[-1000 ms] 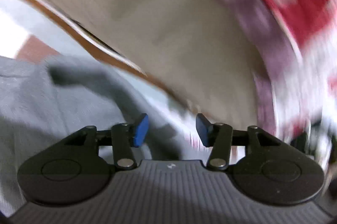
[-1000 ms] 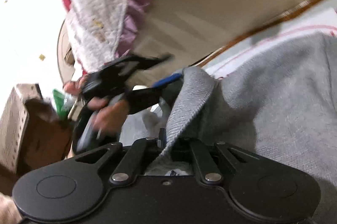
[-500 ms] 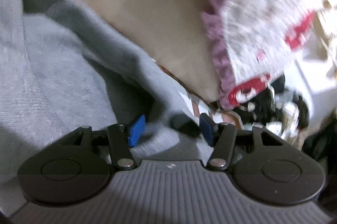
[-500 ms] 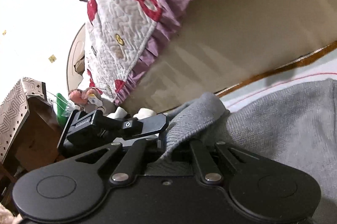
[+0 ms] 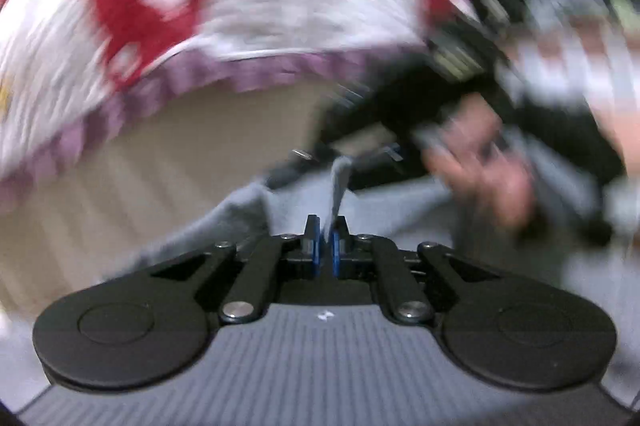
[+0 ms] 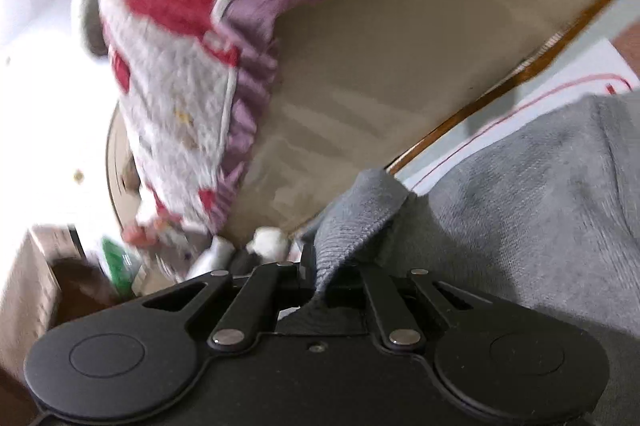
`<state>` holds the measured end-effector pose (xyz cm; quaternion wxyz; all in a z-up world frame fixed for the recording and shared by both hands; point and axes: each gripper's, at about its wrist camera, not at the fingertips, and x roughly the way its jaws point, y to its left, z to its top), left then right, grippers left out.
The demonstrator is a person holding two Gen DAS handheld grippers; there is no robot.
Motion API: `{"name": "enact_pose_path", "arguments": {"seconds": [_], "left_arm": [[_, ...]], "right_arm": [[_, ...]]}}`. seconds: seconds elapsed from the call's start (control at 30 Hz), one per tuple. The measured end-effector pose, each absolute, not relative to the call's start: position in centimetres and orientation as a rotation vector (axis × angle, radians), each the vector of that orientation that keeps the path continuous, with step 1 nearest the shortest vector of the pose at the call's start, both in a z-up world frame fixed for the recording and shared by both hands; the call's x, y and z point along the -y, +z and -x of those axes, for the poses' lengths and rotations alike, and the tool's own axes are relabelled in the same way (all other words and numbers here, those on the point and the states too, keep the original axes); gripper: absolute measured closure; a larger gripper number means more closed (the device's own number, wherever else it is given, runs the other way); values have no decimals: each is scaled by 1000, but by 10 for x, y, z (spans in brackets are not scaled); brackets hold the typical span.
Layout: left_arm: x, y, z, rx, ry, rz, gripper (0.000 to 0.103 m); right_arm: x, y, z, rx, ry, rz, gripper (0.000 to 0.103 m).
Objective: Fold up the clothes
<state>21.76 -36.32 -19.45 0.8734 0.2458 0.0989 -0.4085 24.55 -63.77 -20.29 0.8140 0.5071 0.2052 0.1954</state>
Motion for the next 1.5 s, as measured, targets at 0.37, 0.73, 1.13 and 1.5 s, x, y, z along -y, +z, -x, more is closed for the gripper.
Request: {"name": "enact_pose_path", "arguments": {"seconds": [0.37,0.73,1.13,1.5], "left_arm": [[302,-173,-269,-469,-980,-108,62],[330,-213,-366,-813,-774,22,48],[406,-191,-404,-772,-694,-243,98],[387,-208,-427,-825,-613,-147,76]], "right_arm": [[635,-205,-247,-518,331,-1050,90],[664,-179,-244,-706,-11,-789,52],[725,-162,-209,-732,-230,-690,51],[726,-168,-212,-734,-295,-678,51]]}}
